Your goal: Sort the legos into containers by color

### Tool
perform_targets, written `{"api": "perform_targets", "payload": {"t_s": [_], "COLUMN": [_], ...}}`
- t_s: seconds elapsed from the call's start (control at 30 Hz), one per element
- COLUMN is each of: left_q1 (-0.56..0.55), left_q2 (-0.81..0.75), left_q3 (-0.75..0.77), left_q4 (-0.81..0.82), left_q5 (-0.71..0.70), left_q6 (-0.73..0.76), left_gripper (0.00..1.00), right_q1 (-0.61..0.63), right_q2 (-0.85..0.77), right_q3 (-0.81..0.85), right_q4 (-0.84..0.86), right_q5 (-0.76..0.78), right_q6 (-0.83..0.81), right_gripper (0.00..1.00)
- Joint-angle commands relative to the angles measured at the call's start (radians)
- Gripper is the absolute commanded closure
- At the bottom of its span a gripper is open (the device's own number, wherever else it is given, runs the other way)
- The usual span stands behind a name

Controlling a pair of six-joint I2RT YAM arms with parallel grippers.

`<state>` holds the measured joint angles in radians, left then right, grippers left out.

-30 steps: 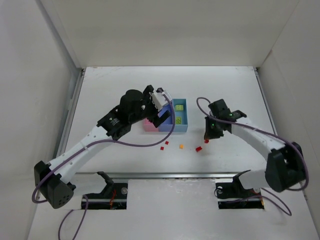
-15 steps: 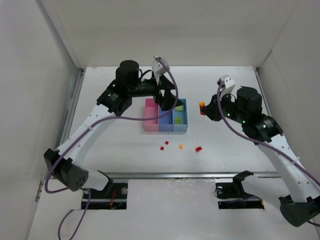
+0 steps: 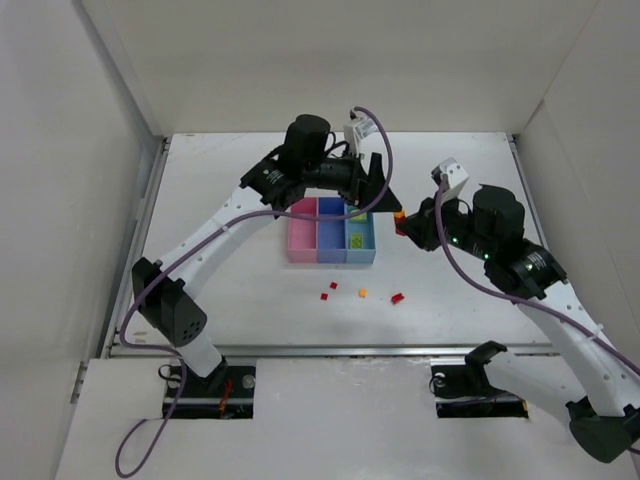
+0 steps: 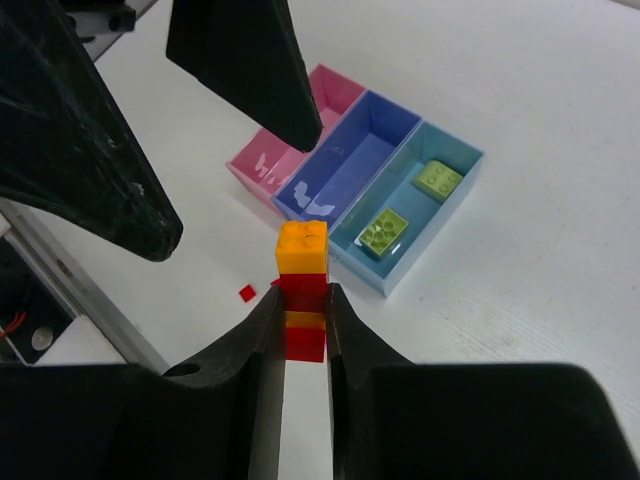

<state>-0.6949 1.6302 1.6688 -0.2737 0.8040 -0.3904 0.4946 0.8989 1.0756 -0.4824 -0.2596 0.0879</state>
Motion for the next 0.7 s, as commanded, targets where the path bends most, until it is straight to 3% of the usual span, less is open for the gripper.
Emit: {"api": "perform_targets", "payload": {"t_s": [0.0, 0.2, 0.43, 0.6, 0.67], "left_q1": [-0.031, -0.058, -0.058, -0.058, -0.058], "left_q2": [-0.007, 0.002, 0.037, 0.059, 0.069], "left_q3": [0.098, 0.106, 0.091, 0.1, 0.1], "left_q4": [-0.008, -0.085, -0.104, -0.113, -0.113], "left_q5": [-0.061, -0.181, -0.181, -0.181, -0.17], "left_q6": [0.004, 0.071, 0.094, 0.094, 0.094], "left_gripper": [0.21, 0.35, 0.35, 0.47, 0.56], "right_q1": [0.028, 0.038, 0.056, 0.077, 0.078], "right_q2": [0.009, 0.009, 0.018, 0.018, 0.018], "right_q3": [-0.006, -0.006, -0.006, 0.003, 0.003], "right_q4": [0.065, 0.076, 0.085, 0.094, 0.094], "right_q5": [0.037, 0.059, 0.059, 0.059, 0.068], "right_q6": [0.019, 0.041, 0.05, 0.05, 0.05], "right_gripper": [1.0, 1.0, 1.0, 1.0, 1.0]}}
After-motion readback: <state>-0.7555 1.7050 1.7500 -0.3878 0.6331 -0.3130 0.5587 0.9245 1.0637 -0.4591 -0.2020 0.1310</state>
